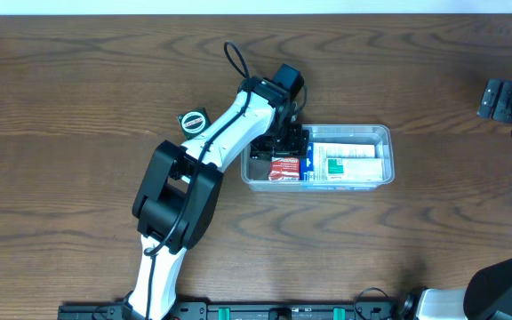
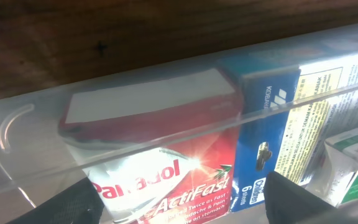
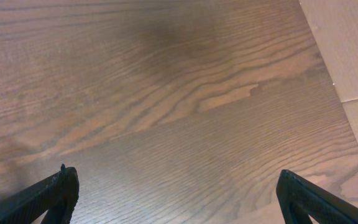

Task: Pack container
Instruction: 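Lower the red box upright into the container and open the left gripper, then retract the left gripper back toward the green Zam-Buk box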

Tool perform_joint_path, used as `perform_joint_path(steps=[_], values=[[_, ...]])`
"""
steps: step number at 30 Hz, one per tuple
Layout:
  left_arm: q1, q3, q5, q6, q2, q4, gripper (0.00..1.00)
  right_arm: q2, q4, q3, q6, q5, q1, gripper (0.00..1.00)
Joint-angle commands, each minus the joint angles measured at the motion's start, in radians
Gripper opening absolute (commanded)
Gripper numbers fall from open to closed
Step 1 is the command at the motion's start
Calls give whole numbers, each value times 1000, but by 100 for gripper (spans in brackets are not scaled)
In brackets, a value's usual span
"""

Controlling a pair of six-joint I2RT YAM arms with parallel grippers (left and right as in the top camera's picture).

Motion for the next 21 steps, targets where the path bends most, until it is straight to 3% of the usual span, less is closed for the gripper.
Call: perform_joint_path(steps=[1,15,21], values=[[8,19,21,32,-51,-1,81,6,1,2,13,0,-5,99],[103,28,-3,114,-382,-10,87,6,-2,2,14,0,-4,99],[227,28,-256,138,-452,-42,88,6,-2,2,14,0,-4,99]])
